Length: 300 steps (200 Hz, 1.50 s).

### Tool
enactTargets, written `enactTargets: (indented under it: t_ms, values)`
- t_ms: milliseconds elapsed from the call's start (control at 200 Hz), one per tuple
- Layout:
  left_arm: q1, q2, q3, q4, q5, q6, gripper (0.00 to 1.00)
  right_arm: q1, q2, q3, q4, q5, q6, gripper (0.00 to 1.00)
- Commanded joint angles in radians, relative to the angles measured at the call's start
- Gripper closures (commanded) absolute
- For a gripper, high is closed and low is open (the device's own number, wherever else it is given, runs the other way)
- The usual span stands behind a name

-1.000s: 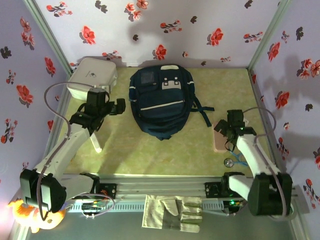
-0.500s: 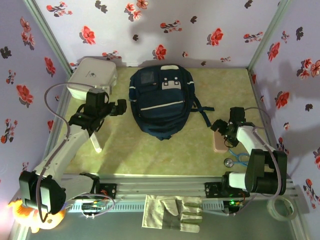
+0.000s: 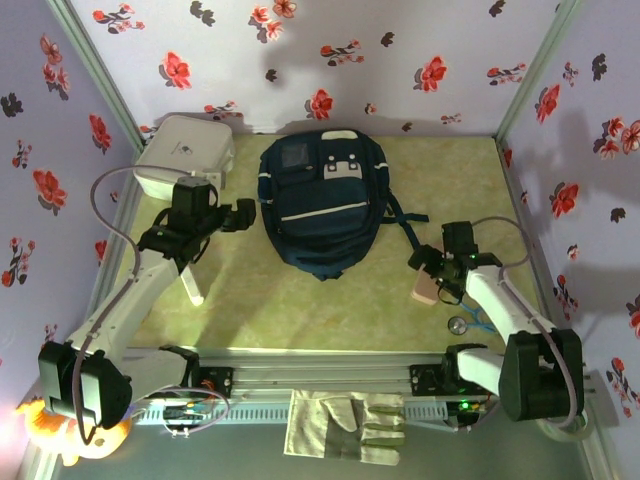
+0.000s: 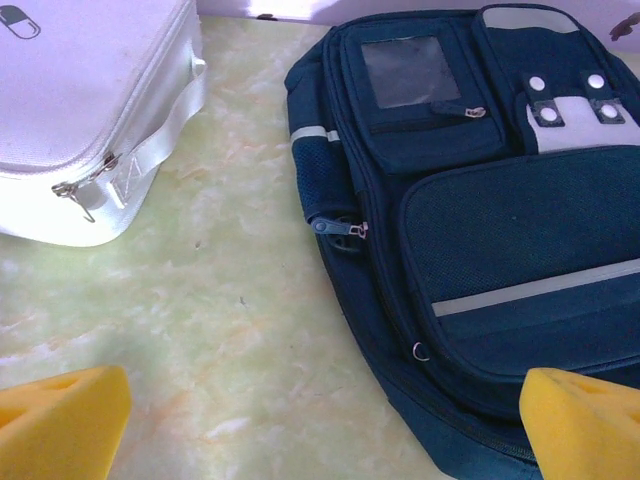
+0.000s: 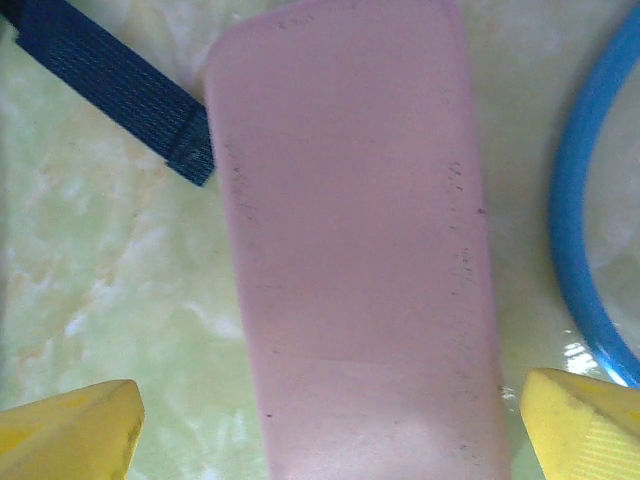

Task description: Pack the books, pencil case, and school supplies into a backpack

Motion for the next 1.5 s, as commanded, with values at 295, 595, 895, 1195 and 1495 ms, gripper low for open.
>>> enactTargets:
  t_ms: [295, 595, 895, 1195, 1495]
  values:
    - [0.005, 0.0, -0.007, 0.026, 0.078, 0.027, 0.0, 0.091, 0.109, -0.022, -0.021, 0.095, 0.045, 0.08]
    - [-0.076, 0.106, 0.058, 0.0, 0.123, 0.075, 0.03, 0.116, 0.162, -0.026, -0.01, 0.164, 0.064, 0.25]
    - [-0.255, 0.347, 0.245, -0.093, 0.127, 0.319, 0.07, 0.117, 0.12, -0.037, 0.008, 0.148, 0.06, 0.42]
    - [-0.378, 0.636, 0.465, -0.174, 0.117, 0.605, 0.19, 0.118, -0.06, -0.07, 0.026, 0.116, 0.076, 0.42]
    - [-0.396, 0.913, 0.765, -0.434, 0.117, 0.774, 0.38, 0.117, -0.115, -0.069, 0.024, 0.094, 0.085, 0.41]
